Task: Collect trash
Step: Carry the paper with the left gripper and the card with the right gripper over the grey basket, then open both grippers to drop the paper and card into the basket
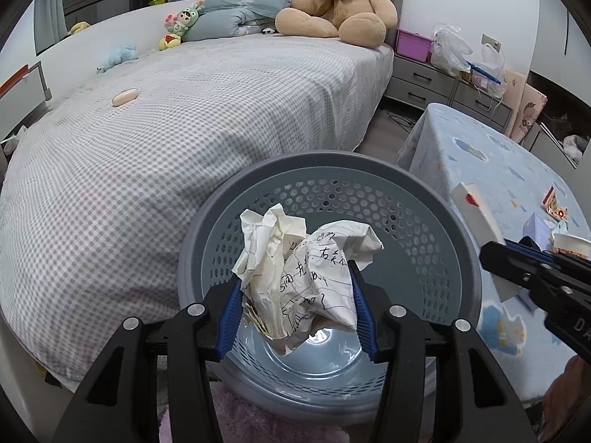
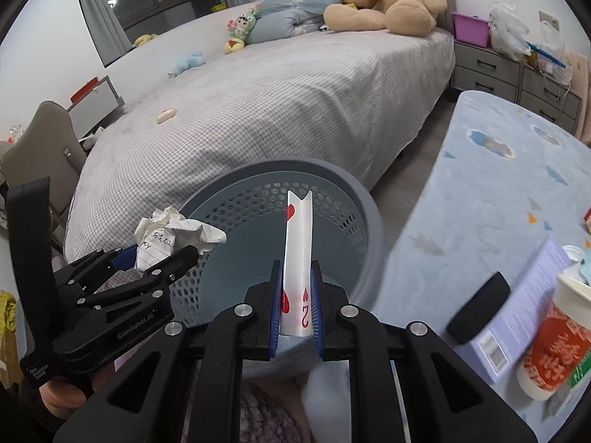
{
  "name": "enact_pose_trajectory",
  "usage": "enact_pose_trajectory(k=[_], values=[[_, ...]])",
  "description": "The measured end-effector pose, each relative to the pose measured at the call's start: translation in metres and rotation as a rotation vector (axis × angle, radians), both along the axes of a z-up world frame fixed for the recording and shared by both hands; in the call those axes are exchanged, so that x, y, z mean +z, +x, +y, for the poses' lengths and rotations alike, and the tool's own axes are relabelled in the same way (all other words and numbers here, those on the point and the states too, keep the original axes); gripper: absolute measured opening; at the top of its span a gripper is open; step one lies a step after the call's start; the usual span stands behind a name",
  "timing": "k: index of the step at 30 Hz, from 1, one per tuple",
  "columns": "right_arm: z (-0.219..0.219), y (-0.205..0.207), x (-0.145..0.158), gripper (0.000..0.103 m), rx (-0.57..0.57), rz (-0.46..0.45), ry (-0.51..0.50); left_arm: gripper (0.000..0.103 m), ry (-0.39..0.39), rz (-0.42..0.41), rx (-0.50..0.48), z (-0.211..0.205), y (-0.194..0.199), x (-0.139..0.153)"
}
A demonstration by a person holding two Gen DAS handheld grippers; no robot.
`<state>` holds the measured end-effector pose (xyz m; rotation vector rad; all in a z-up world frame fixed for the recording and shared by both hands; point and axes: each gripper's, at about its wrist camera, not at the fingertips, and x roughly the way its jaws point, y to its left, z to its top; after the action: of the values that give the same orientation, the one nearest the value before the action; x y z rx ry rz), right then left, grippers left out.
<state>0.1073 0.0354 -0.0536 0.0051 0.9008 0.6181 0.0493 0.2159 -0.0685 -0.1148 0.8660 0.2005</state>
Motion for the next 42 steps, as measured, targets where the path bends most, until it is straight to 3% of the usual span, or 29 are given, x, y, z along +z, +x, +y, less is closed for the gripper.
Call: enact_pose_trajectory(k=[5,7,8,23,38,42], values=[[0.008,0.006,0.0,0.021,0.002,-0.01,0.005,0.062,0.006,-0.008,0.023,0.008,0.001,0.001],[0.008,0.005,0.002,0.04,-0.003,-0.017,0.01,0.063,0.004,-0.004,0.03,0.011,0.001,-0.001],[0.007,0.005,0.002,0.044,-0.004,-0.02,0.015,0.064,0.004,-0.001,0.033,0.012,0.001,-0.001],[0.003,-0.008,-0.002,0.046,-0.03,-0.023,-0.006,0.069,0.014,0.0,0.069,0.015,-0.017,0.003],[-0.032,-0.032,0.004,0.068,-0.088,-0.023,0.003,0.076,0.022,0.005,0.045,-0.011,-0.036,0.016],[-0.053,-0.04,0.008,0.079,-0.121,-0.026,0.007,0.076,0.017,0.002,0.016,-0.029,-0.04,0.021]])
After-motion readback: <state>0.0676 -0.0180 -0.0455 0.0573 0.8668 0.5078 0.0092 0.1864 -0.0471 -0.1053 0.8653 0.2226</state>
